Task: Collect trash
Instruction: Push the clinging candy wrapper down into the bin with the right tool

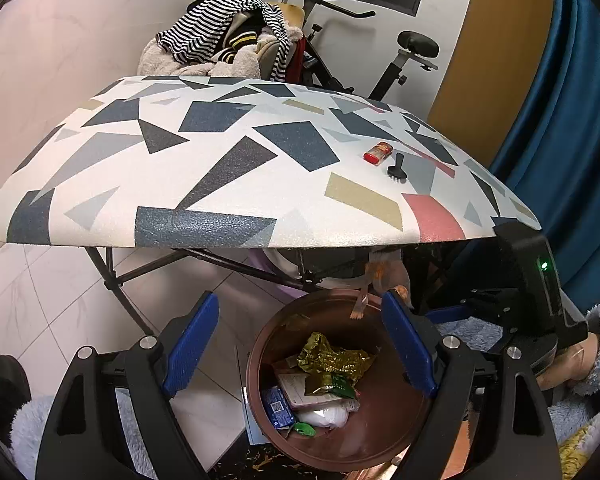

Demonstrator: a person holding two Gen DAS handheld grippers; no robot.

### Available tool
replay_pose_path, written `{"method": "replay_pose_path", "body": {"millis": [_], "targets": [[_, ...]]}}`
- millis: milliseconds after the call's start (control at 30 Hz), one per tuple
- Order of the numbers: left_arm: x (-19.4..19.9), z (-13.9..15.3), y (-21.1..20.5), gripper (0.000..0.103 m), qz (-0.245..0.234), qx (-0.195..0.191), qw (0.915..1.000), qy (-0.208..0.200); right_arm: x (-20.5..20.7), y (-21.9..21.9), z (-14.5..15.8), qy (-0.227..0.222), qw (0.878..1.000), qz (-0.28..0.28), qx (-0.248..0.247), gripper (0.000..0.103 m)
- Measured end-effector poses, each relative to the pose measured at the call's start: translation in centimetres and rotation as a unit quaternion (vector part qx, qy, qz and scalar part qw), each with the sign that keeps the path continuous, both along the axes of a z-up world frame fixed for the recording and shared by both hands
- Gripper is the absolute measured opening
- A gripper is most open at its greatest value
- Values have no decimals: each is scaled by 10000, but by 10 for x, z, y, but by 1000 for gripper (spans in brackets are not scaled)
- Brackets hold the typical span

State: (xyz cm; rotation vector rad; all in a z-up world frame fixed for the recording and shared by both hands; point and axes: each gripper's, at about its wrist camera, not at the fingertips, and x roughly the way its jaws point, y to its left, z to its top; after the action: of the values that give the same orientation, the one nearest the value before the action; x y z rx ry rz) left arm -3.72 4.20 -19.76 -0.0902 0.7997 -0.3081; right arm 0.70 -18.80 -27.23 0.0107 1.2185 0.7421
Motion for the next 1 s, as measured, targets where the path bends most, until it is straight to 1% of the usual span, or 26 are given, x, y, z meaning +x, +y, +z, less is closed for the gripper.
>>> {"method": "replay_pose_path", "body": {"millis": [167, 300, 333, 367, 400, 433, 467, 500, 533, 567, 633, 700, 800, 833, 900, 1000], "targets": [[-1, 1, 1, 81, 13, -28, 10000, -12, -7, -10, 7, -191, 9993, -296, 100, 96], [-1, 1, 1, 81, 14, -31, 10000, -11, -10, -19, 17, -520, 9966, -615, 175, 96], [-1, 1, 1, 81, 15, -29, 10000, -16, -10, -19, 18, -552, 9962, -639, 196, 93], [-1, 2, 1, 81, 18, -28, 10000, -27, -10, -20, 21, -603, 9956, -672, 238, 88], [-1, 3, 1, 81, 19, -31, 10000, -34, -10, -20, 26, -723, 9942, -730, 306, 85], [-2, 3, 1, 81, 25, -36, 10000, -42, -8, -22, 28, -765, 9936, -761, 326, 79], [-2, 3, 1, 81, 34, -43, 10000, -45, -7, -22, 29, -803, 9930, -794, 348, 69], [-2, 3, 2, 81, 43, -51, 10000, -44, -5, -21, 30, -822, 9924, -836, 372, 64], [-1, 4, 2, 81, 48, -56, 10000, -45, -1, -19, 31, -812, 9917, -920, 387, 57], [-1, 4, 3, 81, 56, -65, 10000, -45, 2, -15, 30, -776, 9912, -1012, 354, 52], [-2, 5, 4, 81, 78, -88, 9999, -53, 6, -6, 30, -758, 9905, -1129, 224, 46], [-2, 6, 7, 81, 108, -124, 9998, -67, 11, 2, 30, -789, 9884, -1295, 40, 46], [-3, 6, 10, 81, 138, -165, 9997, -78, 16, 8, 28, -785, 9860, -1468, -64, 46], [-3, 7, 10, 81, 143, -173, 9997, -85, 22, 9, 27, -796, 9831, -1639, -192, 46], [-3, 7, 11, 81, 149, -191, 9997, -97, 28, 8, 25, -784, 9797, -1829, -257, 46], [-4, 8, 13, 81, 150, -204, 9996, -104, 29, 9, 20, -791, 9769, -1966, -281, 46]]}}
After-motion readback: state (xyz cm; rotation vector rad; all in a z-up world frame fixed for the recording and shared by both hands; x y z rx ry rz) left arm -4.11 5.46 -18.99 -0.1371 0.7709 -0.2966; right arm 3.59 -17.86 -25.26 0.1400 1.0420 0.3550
